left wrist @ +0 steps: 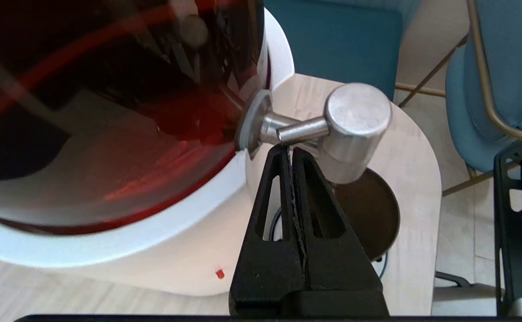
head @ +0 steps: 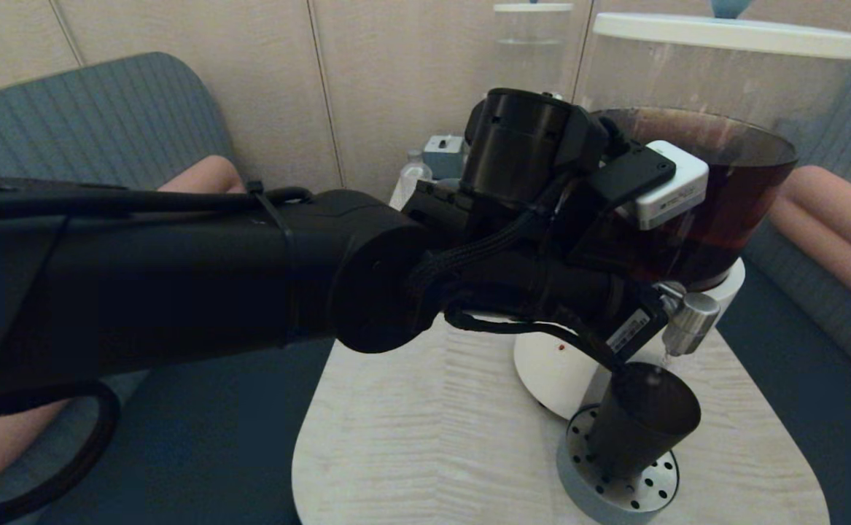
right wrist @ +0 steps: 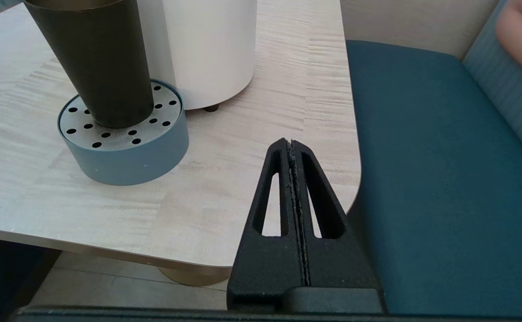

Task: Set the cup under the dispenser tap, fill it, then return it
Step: Turn off the faucet

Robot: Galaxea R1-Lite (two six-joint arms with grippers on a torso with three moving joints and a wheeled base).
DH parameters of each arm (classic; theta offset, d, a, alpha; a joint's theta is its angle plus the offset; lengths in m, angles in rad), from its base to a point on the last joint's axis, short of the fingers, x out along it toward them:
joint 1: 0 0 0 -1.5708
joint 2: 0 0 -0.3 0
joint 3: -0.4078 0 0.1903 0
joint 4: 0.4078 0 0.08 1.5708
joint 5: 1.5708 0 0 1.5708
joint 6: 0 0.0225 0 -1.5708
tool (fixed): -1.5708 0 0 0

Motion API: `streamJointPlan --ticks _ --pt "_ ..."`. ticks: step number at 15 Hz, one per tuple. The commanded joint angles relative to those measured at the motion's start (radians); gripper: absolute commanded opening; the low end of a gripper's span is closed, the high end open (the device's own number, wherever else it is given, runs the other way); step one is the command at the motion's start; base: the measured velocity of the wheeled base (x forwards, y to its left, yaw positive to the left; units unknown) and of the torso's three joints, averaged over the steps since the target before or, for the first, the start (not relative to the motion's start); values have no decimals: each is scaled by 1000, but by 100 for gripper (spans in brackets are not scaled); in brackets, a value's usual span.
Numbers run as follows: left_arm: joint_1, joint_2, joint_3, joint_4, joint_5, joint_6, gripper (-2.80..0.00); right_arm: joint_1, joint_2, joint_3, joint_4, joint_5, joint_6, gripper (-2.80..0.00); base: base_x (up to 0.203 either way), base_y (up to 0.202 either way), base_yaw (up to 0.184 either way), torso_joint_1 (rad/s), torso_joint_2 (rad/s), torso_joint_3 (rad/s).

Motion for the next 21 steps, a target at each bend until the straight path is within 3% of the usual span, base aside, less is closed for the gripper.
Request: streamJointPlan --ticks 1,21 --pt "0 14 -17 -5 -2 2 -280 0 -3 9 -1 0 0 -280 0 0 0 0 0 0" --pt "-2 71 -86 -79 -10 12 -280 0 -2 9 -1 0 -1 -280 0 0 0 0 0 0"
